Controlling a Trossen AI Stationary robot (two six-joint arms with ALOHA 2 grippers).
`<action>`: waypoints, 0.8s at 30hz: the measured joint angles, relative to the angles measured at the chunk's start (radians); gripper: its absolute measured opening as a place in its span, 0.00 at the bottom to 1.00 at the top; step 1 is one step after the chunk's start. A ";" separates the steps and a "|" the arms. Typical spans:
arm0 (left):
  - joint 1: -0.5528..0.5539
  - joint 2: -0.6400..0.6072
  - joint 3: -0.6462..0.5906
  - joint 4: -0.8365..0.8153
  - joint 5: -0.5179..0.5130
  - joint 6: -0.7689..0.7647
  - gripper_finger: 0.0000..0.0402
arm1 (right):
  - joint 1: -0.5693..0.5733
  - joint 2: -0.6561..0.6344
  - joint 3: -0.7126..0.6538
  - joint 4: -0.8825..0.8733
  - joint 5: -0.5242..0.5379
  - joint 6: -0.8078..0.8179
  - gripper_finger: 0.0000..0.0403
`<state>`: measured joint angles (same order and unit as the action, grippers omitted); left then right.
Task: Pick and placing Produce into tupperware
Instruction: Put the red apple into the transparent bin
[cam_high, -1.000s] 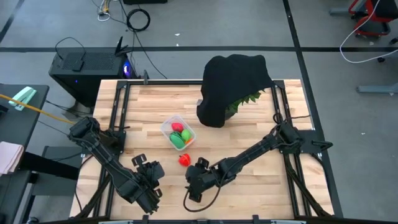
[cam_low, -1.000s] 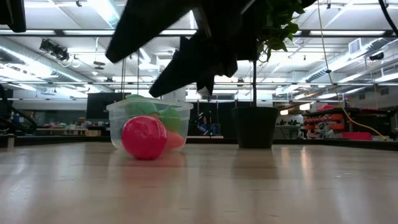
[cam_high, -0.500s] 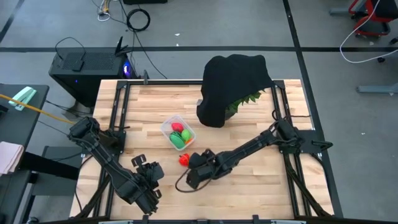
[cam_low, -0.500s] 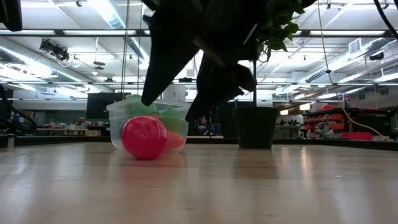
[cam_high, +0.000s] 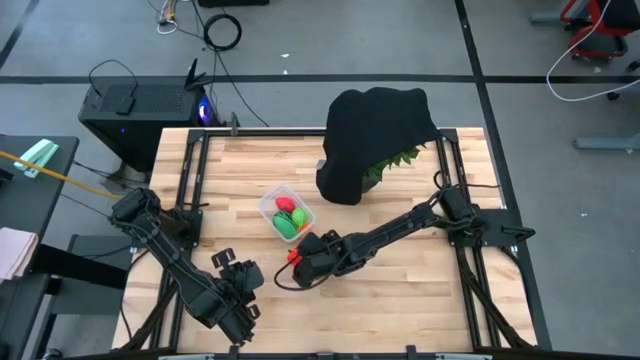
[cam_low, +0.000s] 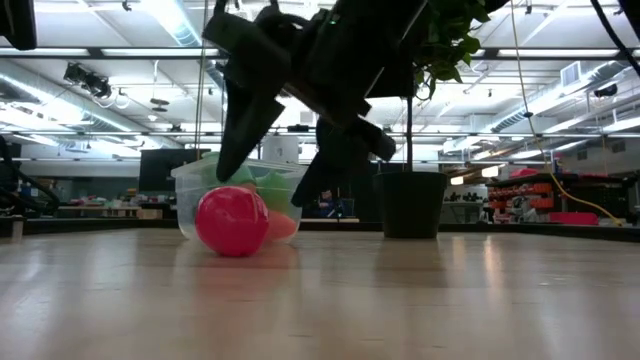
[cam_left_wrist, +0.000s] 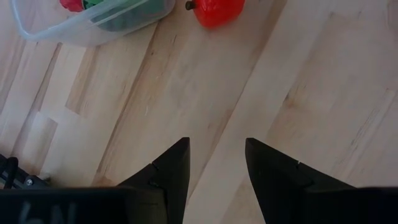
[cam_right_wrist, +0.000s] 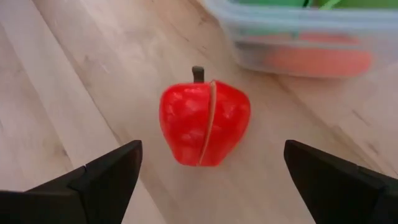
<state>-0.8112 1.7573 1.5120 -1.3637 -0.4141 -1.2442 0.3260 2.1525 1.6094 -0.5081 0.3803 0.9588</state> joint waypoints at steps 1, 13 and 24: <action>0.000 0.000 0.000 0.001 0.000 0.000 0.40 | 0.001 0.009 0.000 0.014 -0.001 0.001 0.99; -0.005 -0.001 0.000 0.010 0.001 -0.001 0.40 | -0.004 0.083 0.000 0.090 -0.023 0.037 0.99; -0.006 -0.001 0.000 0.007 0.000 -0.008 0.40 | -0.011 0.112 0.002 0.173 0.010 0.002 0.98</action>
<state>-0.8169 1.7561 1.5116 -1.3565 -0.4137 -1.2521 0.3149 2.2643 1.6112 -0.3354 0.3907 0.9609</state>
